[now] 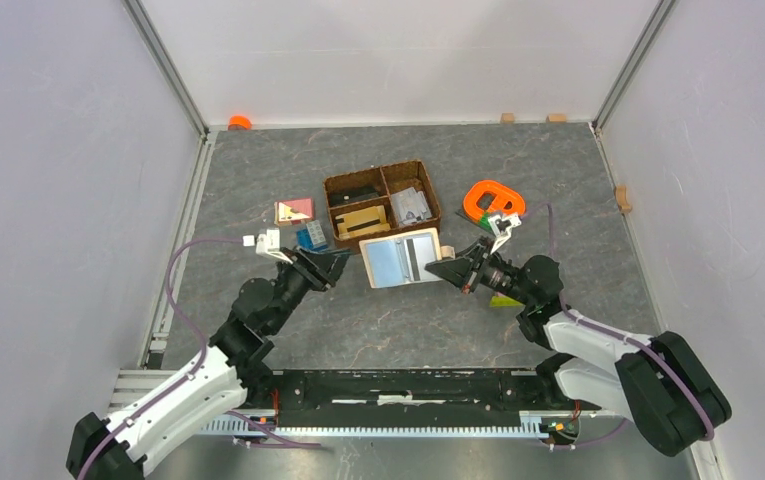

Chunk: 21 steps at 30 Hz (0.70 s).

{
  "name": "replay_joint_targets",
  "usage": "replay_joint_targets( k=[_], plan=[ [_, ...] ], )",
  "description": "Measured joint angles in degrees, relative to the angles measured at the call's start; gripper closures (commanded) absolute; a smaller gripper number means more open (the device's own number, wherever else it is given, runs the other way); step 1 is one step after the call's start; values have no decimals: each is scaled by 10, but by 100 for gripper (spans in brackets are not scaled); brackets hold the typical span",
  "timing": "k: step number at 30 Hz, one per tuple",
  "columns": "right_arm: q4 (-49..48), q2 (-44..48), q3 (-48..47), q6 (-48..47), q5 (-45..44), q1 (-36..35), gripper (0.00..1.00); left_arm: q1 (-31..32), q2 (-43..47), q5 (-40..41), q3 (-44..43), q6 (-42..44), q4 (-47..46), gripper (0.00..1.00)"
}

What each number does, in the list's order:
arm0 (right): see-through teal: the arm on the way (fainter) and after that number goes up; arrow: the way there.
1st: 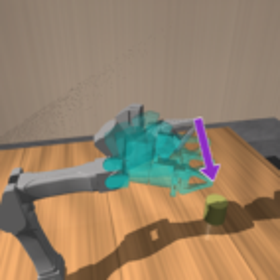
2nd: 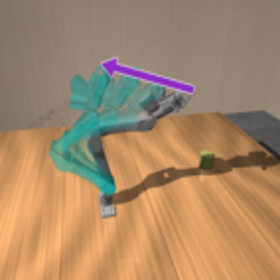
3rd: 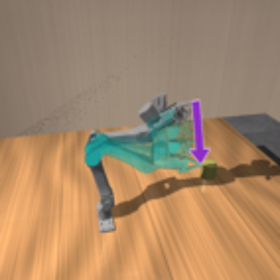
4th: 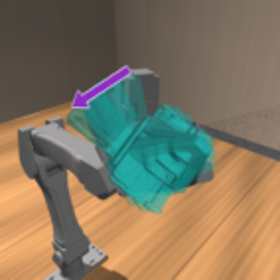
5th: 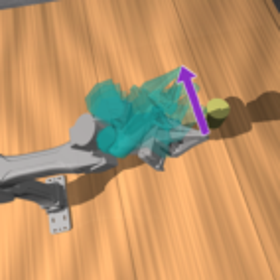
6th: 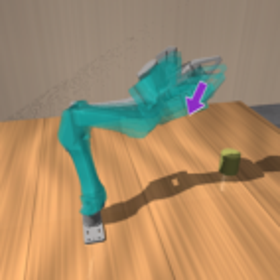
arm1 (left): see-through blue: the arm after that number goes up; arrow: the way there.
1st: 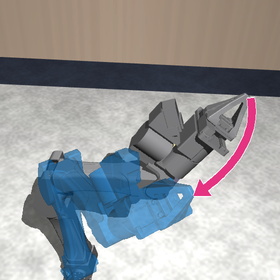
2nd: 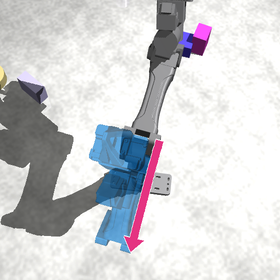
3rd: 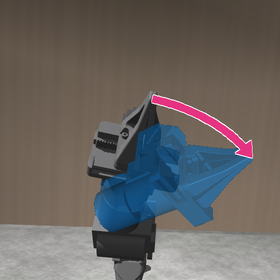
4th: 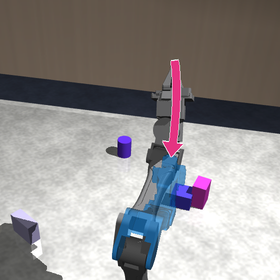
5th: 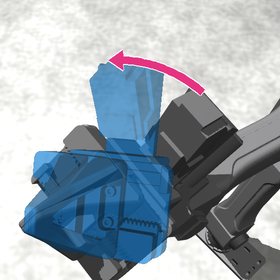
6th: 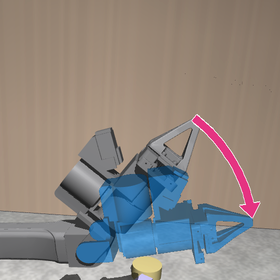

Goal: Take the credit cards out of the card holder
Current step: Remove the credit card from the card holder.

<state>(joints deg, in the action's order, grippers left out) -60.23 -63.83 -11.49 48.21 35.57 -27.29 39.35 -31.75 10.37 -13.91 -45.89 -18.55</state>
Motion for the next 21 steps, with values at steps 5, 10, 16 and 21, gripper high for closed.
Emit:
replay_joint_targets(
  k=[5,10,16,21],
  plan=[
    [60,29,-1,-35,-28,0,100,-1,-18,-92,11,7,-81,46],
    [75,34,-1,-46,-34,0,100,-1,-82,-198,12,8,-193,56],
    [23,16,-1,-22,-7,0,100,1,-181,-289,11,1,-294,70],
    [-21,1,-1,-3,9,-4,100,10,-249,-332,8,-16,-362,74]
  ],
)
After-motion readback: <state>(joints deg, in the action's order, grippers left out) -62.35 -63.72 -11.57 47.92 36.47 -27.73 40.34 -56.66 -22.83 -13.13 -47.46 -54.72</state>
